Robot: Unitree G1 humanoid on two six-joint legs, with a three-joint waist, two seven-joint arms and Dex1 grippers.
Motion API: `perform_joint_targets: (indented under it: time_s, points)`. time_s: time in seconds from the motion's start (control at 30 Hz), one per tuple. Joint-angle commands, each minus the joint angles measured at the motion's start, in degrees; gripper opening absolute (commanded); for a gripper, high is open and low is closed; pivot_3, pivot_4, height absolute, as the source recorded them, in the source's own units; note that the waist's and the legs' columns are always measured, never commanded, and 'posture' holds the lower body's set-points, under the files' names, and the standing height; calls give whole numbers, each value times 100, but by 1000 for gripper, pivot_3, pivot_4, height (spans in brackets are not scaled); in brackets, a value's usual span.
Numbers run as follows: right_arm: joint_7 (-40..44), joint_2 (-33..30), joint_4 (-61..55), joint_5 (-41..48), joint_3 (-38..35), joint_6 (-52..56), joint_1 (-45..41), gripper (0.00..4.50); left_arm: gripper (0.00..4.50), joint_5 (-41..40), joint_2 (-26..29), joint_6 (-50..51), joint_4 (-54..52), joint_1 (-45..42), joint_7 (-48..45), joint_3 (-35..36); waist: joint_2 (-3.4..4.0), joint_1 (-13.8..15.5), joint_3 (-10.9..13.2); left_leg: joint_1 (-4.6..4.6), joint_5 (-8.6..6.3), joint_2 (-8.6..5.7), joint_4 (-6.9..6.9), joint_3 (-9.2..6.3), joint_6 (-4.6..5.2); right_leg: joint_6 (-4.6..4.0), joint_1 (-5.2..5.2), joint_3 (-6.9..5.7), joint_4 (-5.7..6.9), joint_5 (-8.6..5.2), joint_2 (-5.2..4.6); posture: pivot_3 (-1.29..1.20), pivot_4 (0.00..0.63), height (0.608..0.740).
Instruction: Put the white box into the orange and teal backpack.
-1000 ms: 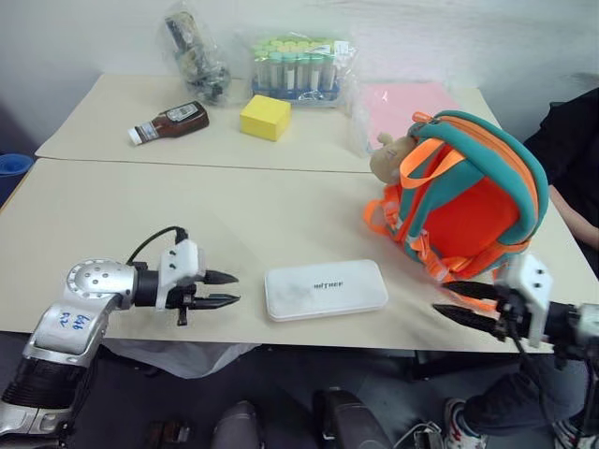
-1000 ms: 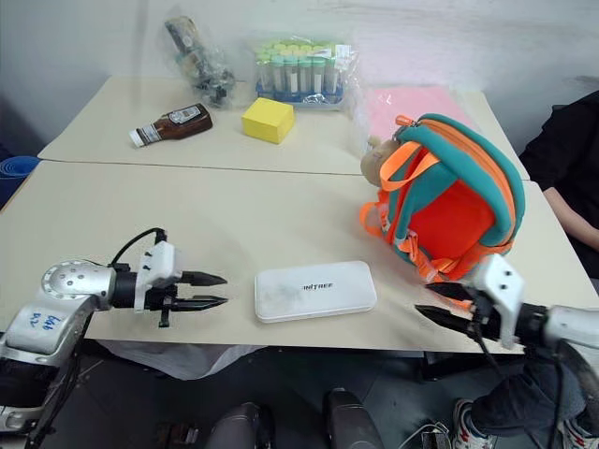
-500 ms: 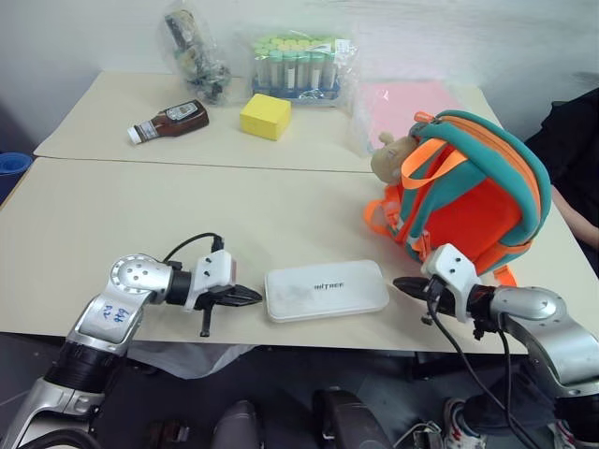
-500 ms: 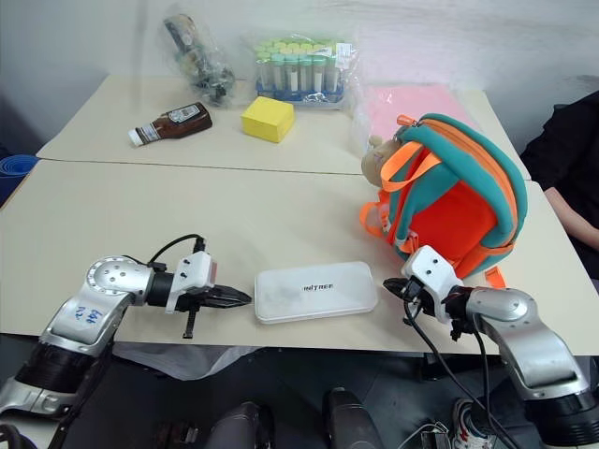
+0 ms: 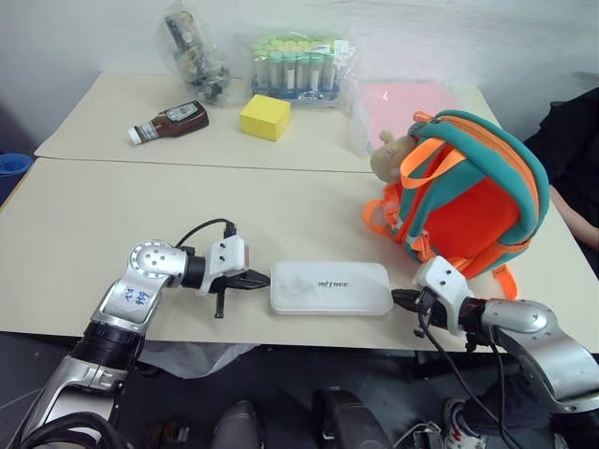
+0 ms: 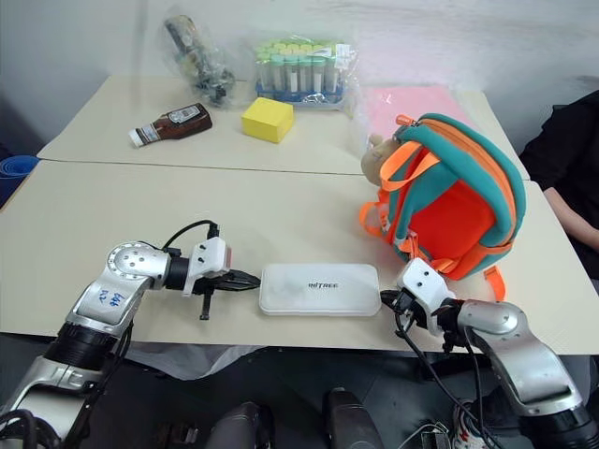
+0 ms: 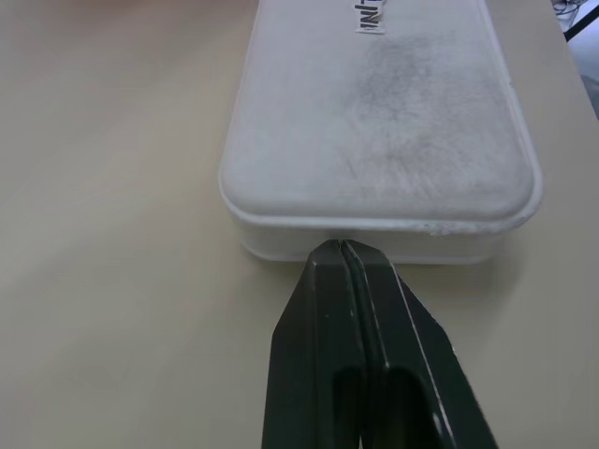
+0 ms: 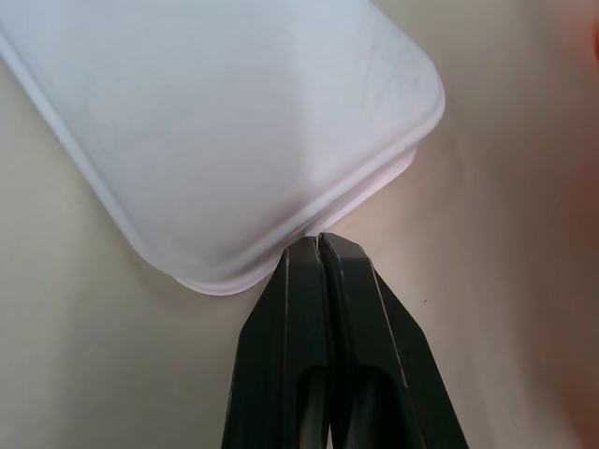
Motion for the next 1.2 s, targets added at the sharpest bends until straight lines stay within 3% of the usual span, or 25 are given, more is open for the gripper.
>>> perform_joint_targets:
  time_s: [0.03,0.1,0.2,0.33,0.47,0.63,0.83,0.97,1.2]
  points:
    - [-19,37,-251,165,-243,29,76,54,0,-47,-77,-31,130,-157,71,116,0,2,0,1,0,0,0,0,0,0,0,0,0,0,0,0,150,740]
    - [-31,-10,-199,87,-250,-51,130,54,0,-166,-87,270,210,-194,85,215,0,-1,0,1,0,0,1,0,0,0,0,0,2,0,1,0,150,740]
    - [-51,-65,-29,-7,-309,-163,144,0,582,-486,93,1192,168,-184,-109,353,0,-11,0,1,0,1,0,0,0,0,-1,0,4,0,3,0,150,740]
    - [51,-141,61,-8,-377,-292,161,0,1730,-946,477,2838,3,-284,-377,421,0,-22,0,3,2,3,1,0,-4,0,-4,1,13,-1,8,0,150,740]
    - [149,-142,86,12,-389,-353,182,0,2921,-2344,412,5592,-212,-705,-379,921,-2,-2,1,2,15,2,10,-4,-25,-1,-6,-3,26,-3,8,0,150,740]
    - [144,-71,74,-32,-317,-386,187,0,4341,-2829,292,6981,125,-959,-40,1172,-1,-14,1,3,20,-6,15,-10,-26,3,-3,-1,30,-4,3,0,150,740]
    - [144,-46,155,-90,-264,-433,109,0,4426,-2704,494,7047,224,-944,45,638,-2,-29,1,9,33,0,1,-13,-52,-5,-8,-2,36,-8,9,0,150,740]
    - [132,-49,328,-314,-88,-612,-27,0,4426,-2161,524,6658,269,-1044,386,-68,-2,-18,1,10,33,-4,3,-14,-51,-6,-6,0,36,-8,4,0,150,740]
    - [147,38,500,-495,119,-790,-133,0,4426,-2140,226,6692,408,-1264,638,-228,-6,7,-2,13,38,-16,5,-18,-34,-4,1,-1,36,-7,-10,0,150,740]
